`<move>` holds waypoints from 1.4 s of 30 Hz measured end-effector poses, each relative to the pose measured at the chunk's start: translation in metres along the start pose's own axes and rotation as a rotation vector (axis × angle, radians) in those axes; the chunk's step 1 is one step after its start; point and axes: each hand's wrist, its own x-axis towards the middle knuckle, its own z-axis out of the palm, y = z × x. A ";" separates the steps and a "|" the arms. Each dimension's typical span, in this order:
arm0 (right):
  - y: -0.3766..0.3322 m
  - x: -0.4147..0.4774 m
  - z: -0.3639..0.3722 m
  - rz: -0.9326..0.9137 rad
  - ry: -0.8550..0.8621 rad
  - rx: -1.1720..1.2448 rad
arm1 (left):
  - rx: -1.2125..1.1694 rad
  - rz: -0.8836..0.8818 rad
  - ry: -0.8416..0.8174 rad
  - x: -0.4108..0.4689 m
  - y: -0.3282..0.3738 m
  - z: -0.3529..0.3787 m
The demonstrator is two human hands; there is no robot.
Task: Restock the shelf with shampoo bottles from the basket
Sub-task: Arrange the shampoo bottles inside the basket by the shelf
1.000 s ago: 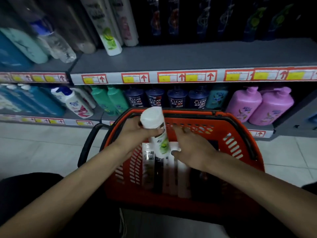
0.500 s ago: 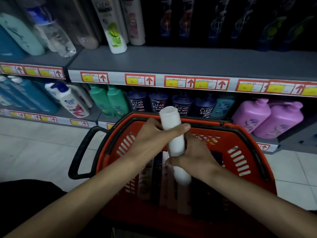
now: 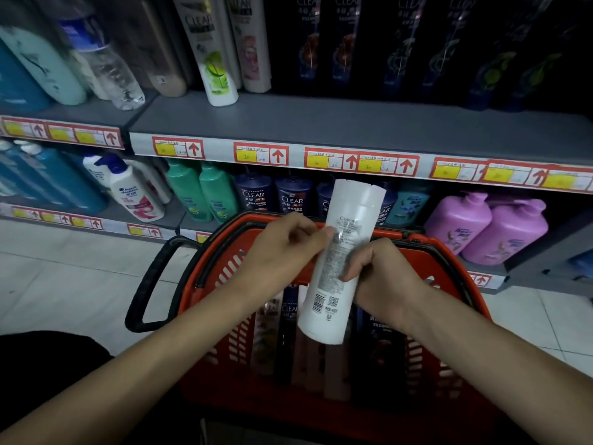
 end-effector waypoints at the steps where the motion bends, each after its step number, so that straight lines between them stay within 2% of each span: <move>1: 0.000 0.000 0.001 -0.006 0.003 -0.016 | 0.008 0.020 -0.005 -0.001 0.000 0.000; 11: -0.010 -0.001 0.024 -0.164 0.032 -0.284 | -0.009 0.119 0.094 -0.005 0.015 -0.005; 17: -0.011 -0.001 0.053 -0.503 0.318 -0.717 | -0.149 0.116 0.137 0.001 0.024 -0.014; 20: -0.010 0.000 0.067 -0.611 0.364 -0.892 | -0.293 0.103 0.192 0.004 0.030 -0.026; 25: -0.022 0.001 0.072 -0.484 0.179 -0.770 | -0.602 0.068 0.247 0.002 0.031 -0.058; 32: -0.019 0.017 0.093 -0.400 0.001 -0.810 | -0.695 0.094 0.240 0.005 0.030 -0.093; 37: -0.027 0.045 0.122 -0.505 -0.020 -0.811 | -0.561 0.183 0.261 0.011 0.032 -0.119; 42: -0.038 0.088 0.152 -0.657 0.119 -0.734 | -0.219 0.326 0.417 0.034 0.024 -0.150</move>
